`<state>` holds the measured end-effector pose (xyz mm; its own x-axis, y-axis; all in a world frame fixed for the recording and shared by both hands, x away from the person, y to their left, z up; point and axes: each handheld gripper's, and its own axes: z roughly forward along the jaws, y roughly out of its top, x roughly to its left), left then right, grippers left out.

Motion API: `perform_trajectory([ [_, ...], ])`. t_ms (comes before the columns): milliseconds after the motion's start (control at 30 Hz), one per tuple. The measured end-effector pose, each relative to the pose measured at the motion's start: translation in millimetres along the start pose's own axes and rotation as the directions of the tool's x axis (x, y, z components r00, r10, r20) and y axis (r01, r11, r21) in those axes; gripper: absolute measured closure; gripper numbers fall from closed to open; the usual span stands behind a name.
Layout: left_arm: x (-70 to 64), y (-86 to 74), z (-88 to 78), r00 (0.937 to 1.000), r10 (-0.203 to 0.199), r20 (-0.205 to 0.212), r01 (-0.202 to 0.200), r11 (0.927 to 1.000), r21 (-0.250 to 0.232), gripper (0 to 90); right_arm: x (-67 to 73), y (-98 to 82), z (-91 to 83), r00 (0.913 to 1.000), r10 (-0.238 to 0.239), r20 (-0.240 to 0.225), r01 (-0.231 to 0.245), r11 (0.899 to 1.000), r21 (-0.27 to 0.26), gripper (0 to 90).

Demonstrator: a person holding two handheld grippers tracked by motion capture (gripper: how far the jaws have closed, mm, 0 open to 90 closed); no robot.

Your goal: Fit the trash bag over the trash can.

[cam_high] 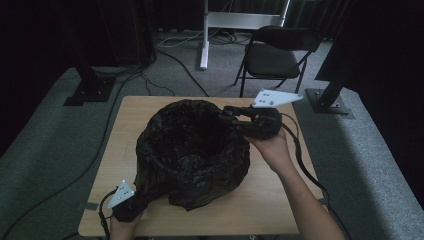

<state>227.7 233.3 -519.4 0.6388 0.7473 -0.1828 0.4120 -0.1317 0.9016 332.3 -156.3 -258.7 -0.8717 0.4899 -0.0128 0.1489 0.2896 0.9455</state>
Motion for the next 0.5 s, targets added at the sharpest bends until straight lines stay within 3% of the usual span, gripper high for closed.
perform_trajectory([
  [100, -0.4, -0.2, 0.5, 1.0, -0.002, 0.002, 0.002, 1.0, 0.002, 90.0, 6.8, 7.0, -16.0, 0.9998, -0.01, 0.014, 0.01, 1.0, -0.004, 62.8],
  [167, -0.9, -0.1, 1.1, 1.0, 0.001, 0.003, -0.001, 1.0, 0.003, 90.0, 10.6, 9.2, -18.7, 0.9994, -0.024, 0.025, 0.023, 0.999, 0.024, 62.9],
  [300, -2.0, 0.1, 1.6, 1.0, 0.002, 0.004, -0.002, 1.0, 0.003, 90.0, 9.8, 5.7, -9.4, 0.9997, -0.01, -0.023, 0.012, 0.994, 0.107, 62.9],
  [500, -0.7, -0.6, 0.7, 1.0, -0.003, 0.002, 0.003, 1.0, 0.001, 90.0, 9.8, -2.1, 9.8, 0.997, -0.016, -0.076, 0.032, 0.977, 0.211, 63.0],
])
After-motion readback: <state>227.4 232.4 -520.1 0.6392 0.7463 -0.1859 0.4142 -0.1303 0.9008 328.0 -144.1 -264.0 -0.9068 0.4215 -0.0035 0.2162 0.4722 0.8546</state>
